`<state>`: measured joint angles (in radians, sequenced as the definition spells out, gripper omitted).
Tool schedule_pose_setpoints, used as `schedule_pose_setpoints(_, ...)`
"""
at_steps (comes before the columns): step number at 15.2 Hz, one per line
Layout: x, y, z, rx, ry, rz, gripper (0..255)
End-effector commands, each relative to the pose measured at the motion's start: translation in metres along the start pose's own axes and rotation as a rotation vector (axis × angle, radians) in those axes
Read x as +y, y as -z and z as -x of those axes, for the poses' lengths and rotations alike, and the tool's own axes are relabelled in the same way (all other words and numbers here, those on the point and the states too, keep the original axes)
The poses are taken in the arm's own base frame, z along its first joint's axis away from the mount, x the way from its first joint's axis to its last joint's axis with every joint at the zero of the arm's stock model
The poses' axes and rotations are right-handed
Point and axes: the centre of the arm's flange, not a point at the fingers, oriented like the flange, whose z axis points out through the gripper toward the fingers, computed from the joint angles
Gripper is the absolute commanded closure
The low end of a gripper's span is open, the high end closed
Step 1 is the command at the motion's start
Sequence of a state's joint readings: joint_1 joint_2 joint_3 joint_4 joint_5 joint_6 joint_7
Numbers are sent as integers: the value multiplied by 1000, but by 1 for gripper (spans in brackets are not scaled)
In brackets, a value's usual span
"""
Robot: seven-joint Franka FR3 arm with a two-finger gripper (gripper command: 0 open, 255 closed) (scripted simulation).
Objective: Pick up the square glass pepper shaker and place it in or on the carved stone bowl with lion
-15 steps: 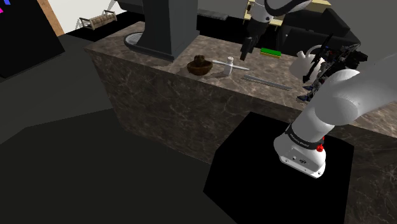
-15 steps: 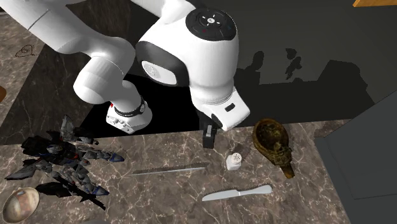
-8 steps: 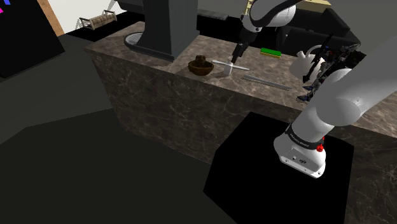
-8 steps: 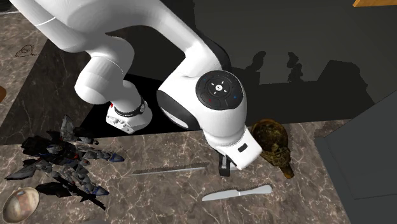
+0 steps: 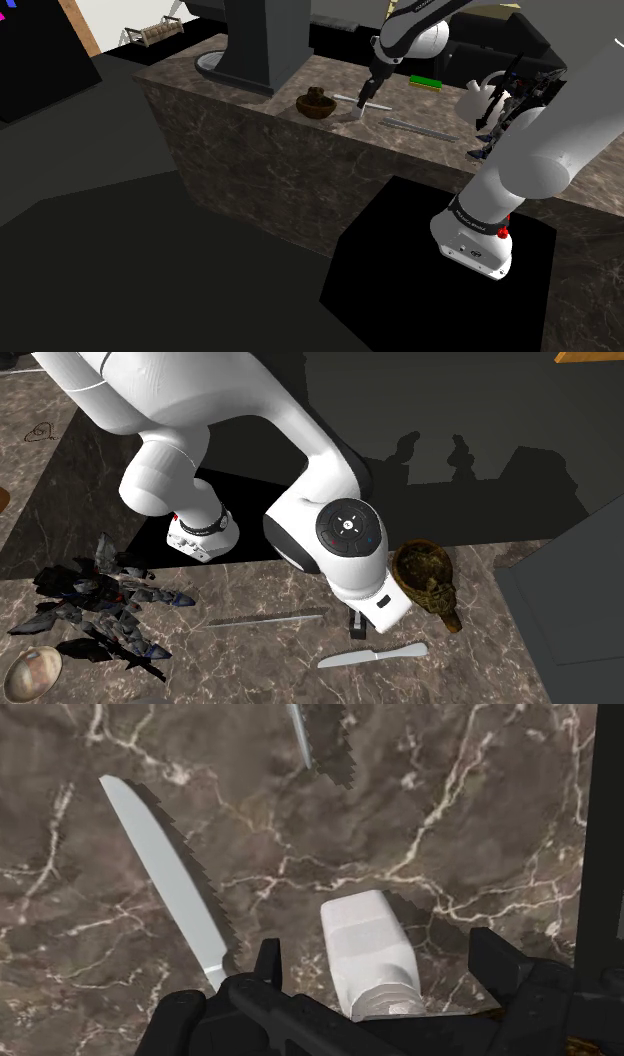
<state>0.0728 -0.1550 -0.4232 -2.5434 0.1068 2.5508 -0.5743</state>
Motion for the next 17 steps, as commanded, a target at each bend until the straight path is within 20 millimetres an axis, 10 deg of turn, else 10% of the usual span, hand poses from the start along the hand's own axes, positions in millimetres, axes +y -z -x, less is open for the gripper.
schedule_pose_setpoints(1,0,-7,1,1,0,1,0)
schedule_pose_setpoints(8,0,-7,1,1,0,1,0)
schedule_pose_setpoints(9,0,-7,1,1,0,1,255)
schedule_pose_setpoints(17,0,-7,1,1,0,1,255)
